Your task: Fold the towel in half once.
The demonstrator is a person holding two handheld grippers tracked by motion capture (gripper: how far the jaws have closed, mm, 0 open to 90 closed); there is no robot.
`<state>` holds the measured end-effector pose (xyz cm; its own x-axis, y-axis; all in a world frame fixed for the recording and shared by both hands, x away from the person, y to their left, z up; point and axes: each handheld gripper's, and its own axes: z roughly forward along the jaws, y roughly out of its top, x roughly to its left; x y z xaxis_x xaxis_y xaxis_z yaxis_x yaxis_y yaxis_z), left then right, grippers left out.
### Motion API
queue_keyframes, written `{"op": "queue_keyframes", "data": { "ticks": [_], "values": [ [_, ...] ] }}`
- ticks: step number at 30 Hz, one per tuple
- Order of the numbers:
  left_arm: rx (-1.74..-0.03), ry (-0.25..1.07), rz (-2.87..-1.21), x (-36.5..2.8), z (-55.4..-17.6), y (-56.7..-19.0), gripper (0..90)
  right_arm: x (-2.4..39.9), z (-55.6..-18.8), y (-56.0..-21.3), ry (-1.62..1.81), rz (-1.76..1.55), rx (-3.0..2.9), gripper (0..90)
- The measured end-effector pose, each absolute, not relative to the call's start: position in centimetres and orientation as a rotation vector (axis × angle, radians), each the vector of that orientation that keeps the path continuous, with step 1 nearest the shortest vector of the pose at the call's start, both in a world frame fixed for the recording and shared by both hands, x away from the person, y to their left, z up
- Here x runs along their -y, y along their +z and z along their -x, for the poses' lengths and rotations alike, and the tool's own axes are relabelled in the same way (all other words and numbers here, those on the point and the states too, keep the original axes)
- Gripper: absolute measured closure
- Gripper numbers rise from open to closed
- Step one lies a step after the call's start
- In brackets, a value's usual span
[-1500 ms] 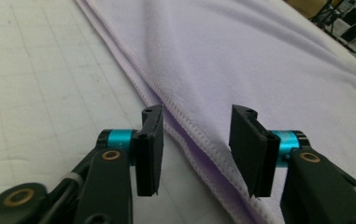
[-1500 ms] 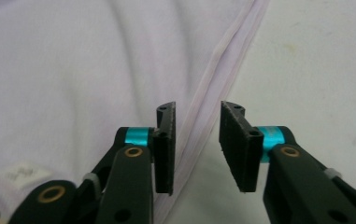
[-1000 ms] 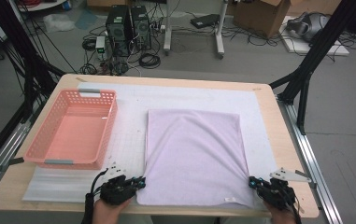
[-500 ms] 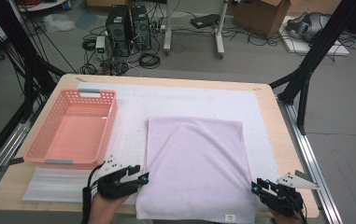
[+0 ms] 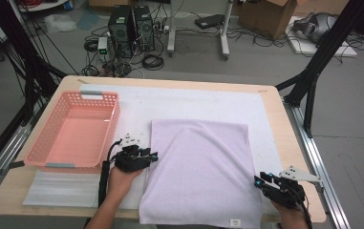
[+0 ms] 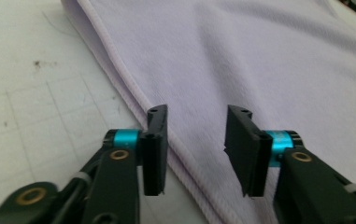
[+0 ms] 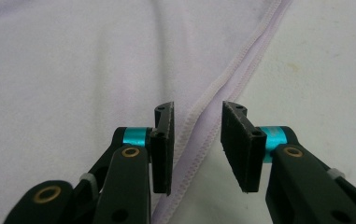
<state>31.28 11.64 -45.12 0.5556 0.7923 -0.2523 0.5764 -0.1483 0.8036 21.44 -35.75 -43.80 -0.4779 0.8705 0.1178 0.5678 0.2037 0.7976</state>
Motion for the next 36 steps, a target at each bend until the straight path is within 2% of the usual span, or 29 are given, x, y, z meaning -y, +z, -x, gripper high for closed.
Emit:
{"op": "queue_keyframes", "data": {
  "ticks": [2,5,6,8,10,13,16,19,23,24,25,27,30,31,32,33,36],
  "values": [
    [-1.129,0.305,-1.876,-11.3,-31.7,-45.2,62.6,35.9,-21.5,-43.8,1.169,-1.345,-2.123,64.5],
    [-1.105,0.368,-1.938,-10.6,-31.9,-45.1,81.7,36.0,-21.7,-43.7,1.165,-1.345,-2.124,64.3],
    [-1.118,0.383,-1.942,-10.4,-32.0,-45.0,85.5,36.0,-21.8,-43.8,1.168,-1.346,-2.119,64.2],
    [-1.174,0.446,-1.929,-10.6,-32.1,-44.8,86.5,36.1,-22.1,-43.7,1.162,-1.351,-2.114,63.8],
    [-1.232,0.413,-1.875,-11.3,-32.4,-44.9,86.5,36.2,-22.6,-43.7,1.153,-1.368,-2.093,63.7],
    [-1.210,0.430,-1.883,-11.5,-32.2,-44.9,82.3,36.0,-23.5,-43.5,1.154,-1.402,-2.056,64.7],
    [-1.208,0.389,-1.832,-11.7,-32.3,-44.9,66.3,35.5,-25.1,-43.5,1.132,-1.400,-2.063,70.5],
    [-1.164,0.352,-1.816,-11.8,-32.4,-45.0,59.1,34.7,-27.2,-43.5,1.114,-1.416,-2.080,73.0],
    [-1.147,0.304,-1.747,-12.1,-32.6,-44.9,53.8,33.7,-29.9,-44.2,1.062,-1.459,-2.105,75.2],
    [-1.135,0.303,-1.746,-12.1,-32.7,-44.9,53.1,33.4,-30.3,-44.4,1.037,-1.458,-2.126,78.7],
    [-1.130,0.304,-1.749,-12.1,-32.7,-44.9,52.9,33.1,-30.5,-44.6,1.013,-1.422,-2.137,86.0],
    [-1.126,0.297,-1.738,-12.1,-32.9,-44.7,52.9,33.1,-30.6,-44.4,0.965,-1.441,-2.114,87.2],
    [-1.135,0.306,-1.702,-12.2,-33.1,-44.7,52.5,33.8,-30.3,-44.3,0.921,-1.490,-2.046,85.7],
    [-1.145,0.303,-1.701,-12.2,-33.3,-44.8,52.2,33.9,-30.2,-44.3,0.928,-1.491,-2.052,81.8],
    [-1.151,0.304,-1.699,-12.3,-33.4,-44.9,52.2,33.9,-30.2,-44.2,0.911,-1.478,-2.048,72.0],
    [-1.162,0.304,-1.699,-12.3,-33.5,-45.0,52.4,33.9,-30.4,-44.2,0.919,-1.486,-2.034,67.0],
    [-1.198,0.287,-1.694,-12.2,-34.0,-45.3,55.9,34.4,-31.3,-43.7,0.988,-1.459,-2.040,66.4]
  ]
}}
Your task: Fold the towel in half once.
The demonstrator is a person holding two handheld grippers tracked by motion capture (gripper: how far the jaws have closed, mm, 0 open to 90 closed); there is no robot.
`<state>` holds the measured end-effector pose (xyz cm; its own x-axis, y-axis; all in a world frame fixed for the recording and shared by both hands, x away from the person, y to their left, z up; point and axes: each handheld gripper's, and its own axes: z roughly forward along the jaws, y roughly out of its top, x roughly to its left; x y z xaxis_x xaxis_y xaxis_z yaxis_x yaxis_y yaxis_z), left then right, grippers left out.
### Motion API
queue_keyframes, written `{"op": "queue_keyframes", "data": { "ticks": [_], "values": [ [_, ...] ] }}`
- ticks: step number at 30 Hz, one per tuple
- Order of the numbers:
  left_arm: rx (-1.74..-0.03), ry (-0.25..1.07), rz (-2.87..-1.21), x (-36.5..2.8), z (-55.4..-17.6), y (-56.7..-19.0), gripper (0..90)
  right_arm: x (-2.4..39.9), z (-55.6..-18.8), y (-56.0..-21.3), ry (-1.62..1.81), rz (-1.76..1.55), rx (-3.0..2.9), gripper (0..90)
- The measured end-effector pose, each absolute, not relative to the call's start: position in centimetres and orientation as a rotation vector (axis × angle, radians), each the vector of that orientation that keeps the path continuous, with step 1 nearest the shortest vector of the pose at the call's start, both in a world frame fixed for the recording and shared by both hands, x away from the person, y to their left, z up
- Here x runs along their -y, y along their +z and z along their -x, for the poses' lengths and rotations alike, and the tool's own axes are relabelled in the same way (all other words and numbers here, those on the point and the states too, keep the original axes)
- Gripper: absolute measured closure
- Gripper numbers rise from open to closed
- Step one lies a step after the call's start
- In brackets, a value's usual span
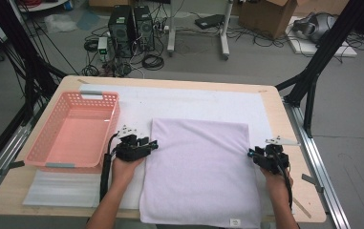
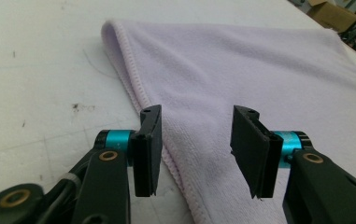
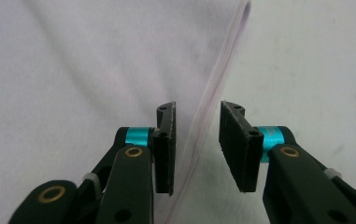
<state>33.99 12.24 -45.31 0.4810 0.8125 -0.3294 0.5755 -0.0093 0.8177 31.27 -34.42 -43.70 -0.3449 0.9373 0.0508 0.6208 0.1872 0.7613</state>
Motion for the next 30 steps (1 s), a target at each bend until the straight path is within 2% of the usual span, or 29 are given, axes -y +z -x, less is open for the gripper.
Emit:
{"op": "queue_keyframes", "data": {
  "ticks": [8,12,18,20,23,26,28,29,30],
  "values": [
    [-1.142,0.300,-1.755,-10.9,-36.6,-44.0,61.8,34.2,-34.8,-42.7,1.054,-1.323,-2.111,78.1],
    [-1.127,0.321,-1.766,-10.1,-38.6,-44.0,63.8,33.4,-36.2,-43.2,1.077,-1.299,-2.141,78.5],
    [-1.218,0.375,-1.859,-9.9,-40.8,-45.0,65.5,32.7,-38.9,-44.7,1.023,-1.333,-2.168,79.1],
    [-1.225,0.419,-1.867,-9.8,-40.8,-45.0,73.7,32.7,-39.5,-44.7,0.994,-1.349,-2.133,82.2],
    [-1.234,0.453,-1.869,-9.7,-40.9,-45.1,79.4,32.9,-40.1,-44.9,0.916,-1.335,-2.060,83.5],
    [-1.268,0.473,-1.850,-9.8,-40.9,-45.1,82.9,33.3,-40.3,-45.1,0.876,-1.353,-1.996,89.0],
    [-1.287,0.476,-1.841,-9.7,-40.8,-45.0,82.1,33.4,-40.3,-45.0,0.842,-1.357,-1.975,86.8],
    [-1.288,0.468,-1.835,-9.7,-40.7,-44.9,79.3,33.8,-40.2,-44.9,0.870,-1.379,-1.975,80.1],
    [-1.281,0.453,-1.824,-9.9,-40.6,-44.8,74.3,34.2,-40.0,-44.6,0.909,-1.401,-1.968,78.5]
  ]
}}
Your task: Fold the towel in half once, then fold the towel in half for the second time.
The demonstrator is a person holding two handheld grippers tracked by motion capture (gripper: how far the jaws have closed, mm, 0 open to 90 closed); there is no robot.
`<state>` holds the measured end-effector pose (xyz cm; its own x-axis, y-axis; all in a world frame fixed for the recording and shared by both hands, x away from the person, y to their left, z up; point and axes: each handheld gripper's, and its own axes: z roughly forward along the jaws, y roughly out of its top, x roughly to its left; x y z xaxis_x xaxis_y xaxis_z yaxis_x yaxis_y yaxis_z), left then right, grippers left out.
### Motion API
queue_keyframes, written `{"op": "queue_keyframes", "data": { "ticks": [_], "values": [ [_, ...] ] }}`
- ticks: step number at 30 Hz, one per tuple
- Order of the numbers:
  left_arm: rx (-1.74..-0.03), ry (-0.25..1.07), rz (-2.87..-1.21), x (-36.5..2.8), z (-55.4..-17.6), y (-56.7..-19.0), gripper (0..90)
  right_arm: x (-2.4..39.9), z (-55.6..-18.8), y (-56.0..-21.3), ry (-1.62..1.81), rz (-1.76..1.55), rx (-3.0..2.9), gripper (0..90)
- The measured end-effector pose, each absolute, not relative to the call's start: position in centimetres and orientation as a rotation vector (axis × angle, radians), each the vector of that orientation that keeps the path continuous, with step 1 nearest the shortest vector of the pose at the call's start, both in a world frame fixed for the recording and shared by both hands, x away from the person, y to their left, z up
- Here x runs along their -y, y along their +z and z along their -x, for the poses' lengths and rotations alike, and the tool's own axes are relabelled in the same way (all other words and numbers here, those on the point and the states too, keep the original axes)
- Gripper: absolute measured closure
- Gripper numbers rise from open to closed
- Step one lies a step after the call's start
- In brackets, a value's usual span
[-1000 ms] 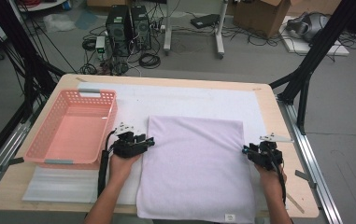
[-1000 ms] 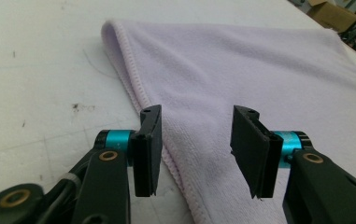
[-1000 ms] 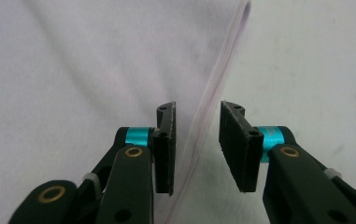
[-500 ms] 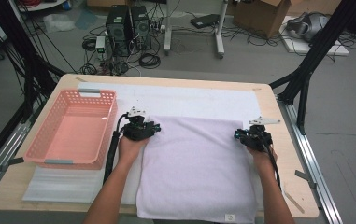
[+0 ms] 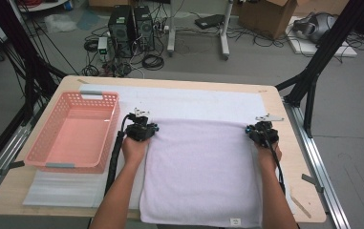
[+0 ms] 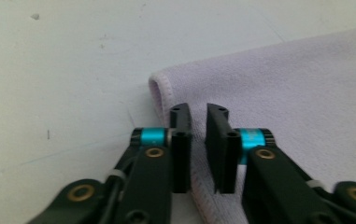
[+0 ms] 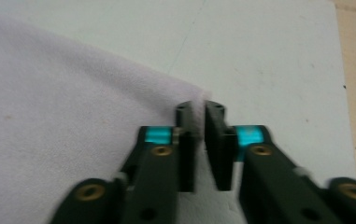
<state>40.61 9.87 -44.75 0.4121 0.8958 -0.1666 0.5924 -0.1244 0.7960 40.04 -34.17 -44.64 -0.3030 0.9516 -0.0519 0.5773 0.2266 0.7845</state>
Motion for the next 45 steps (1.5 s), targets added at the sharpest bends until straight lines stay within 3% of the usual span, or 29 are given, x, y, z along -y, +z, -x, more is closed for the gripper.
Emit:
{"op": "queue_keyframes", "data": {
  "ticks": [3,8,13,18,22,27,31,45],
  "values": [
    [-1.210,0.422,-1.803,-10.3,-40.2,-44.2,66.6,35.0,-39.0,-43.6,1.014,-1.360,-1.979,75.0],
    [-1.104,0.346,-1.712,-10.8,-39.2,-42.6,51.5,36.0,-37.0,-42.1,1.159,-1.330,-2.031,59.8],
    [-0.987,0.348,-1.665,-10.6,-37.3,-41.4,42.2,37.2,-34.3,-40.9,1.232,-1.302,-2.049,48.4],
    [-0.974,0.371,-1.649,-10.6,-35.4,-41.7,20.0,37.6,-31.9,-41.0,1.232,-1.283,-2.090,30.4],
    [-0.915,0.338,-1.653,-10.7,-33.8,-41.8,19.9,37.7,-30.2,-41.2,1.239,-1.239,-2.077,19.1],
    [-0.870,0.294,-1.693,-11.0,-32.8,-41.9,21.5,37.7,-28.2,-40.9,1.260,-1.195,-2.049,18.0],
    [-0.799,0.344,-1.720,-10.8,-32.4,-41.6,23.4,37.6,-27.4,-40.6,1.271,-1.160,-2.043,17.7],
    [-0.877,0.318,-1.677,-11.3,-32.9,-40.9,19.2,37.3,-27.8,-40.7,1.264,-1.180,-2.069,17.7]
  ]
}}
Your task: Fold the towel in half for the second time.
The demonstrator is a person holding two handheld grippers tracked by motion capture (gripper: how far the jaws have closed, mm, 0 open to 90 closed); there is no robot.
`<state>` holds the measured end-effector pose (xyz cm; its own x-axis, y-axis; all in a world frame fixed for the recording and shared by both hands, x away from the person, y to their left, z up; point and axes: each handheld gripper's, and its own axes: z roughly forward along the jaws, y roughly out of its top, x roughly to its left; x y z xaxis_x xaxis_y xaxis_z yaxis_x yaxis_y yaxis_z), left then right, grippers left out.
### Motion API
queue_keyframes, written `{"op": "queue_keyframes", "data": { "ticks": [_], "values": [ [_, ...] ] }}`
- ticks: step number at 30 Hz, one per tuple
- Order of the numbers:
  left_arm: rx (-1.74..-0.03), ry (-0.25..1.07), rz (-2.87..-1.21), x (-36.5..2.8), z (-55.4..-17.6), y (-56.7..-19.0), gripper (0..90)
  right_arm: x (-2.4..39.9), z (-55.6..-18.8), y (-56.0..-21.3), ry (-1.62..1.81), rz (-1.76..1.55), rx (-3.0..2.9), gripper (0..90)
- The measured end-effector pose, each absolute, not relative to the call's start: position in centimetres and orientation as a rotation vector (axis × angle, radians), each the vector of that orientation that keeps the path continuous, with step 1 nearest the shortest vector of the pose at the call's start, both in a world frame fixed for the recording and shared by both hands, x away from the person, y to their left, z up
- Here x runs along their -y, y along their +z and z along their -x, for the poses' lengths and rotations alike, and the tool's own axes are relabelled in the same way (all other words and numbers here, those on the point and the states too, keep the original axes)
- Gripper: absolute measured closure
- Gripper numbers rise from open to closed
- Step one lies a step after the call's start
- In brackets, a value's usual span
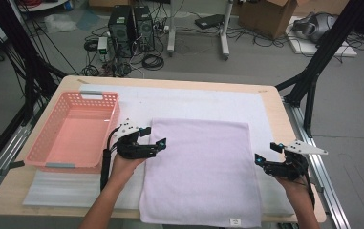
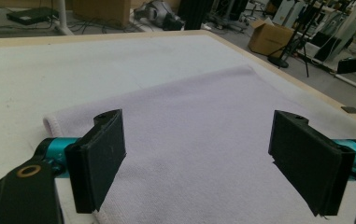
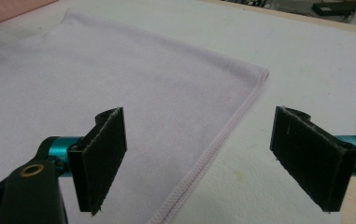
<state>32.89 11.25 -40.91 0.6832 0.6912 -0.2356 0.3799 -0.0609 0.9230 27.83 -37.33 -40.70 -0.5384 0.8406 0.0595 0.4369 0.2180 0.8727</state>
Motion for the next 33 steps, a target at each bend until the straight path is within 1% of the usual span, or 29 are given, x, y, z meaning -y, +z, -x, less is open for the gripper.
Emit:
{"op": "queue_keyframes", "data": {
  "ticks": [10,13,24,27,29,33],
  "values": [
    [-0.974,0.297,-1.715,-11.8,-36.1,-41.1,19.7,36.3,-31.2,-40.7,1.243,-1.239,-2.111,17.8],
    [-1.017,0.284,-1.704,-11.9,-37.0,-41.9,20.4,35.7,-32.5,-40.9,1.226,-1.260,-2.133,17.9],
    [-1.220,0.305,-1.785,-11.5,-39.7,-45.3,25.9,34.9,-36.2,-42.4,1.088,-1.400,-2.146,18.9],
    [-1.222,0.300,-1.803,-11.2,-40.4,-45.1,28.7,35.0,-36.9,-43.0,1.045,-1.451,-2.131,22.5],
    [-1.214,0.306,-1.826,-10.9,-40.9,-45.1,32.9,35.2,-37.4,-43.4,1.027,-1.479,-2.133,23.4],
    [-1.216,0.327,-1.829,-10.8,-41.7,-45.2,37.3,35.4,-38.2,-43.9,0.993,-1.509,-2.132,29.5]
  ]
}}
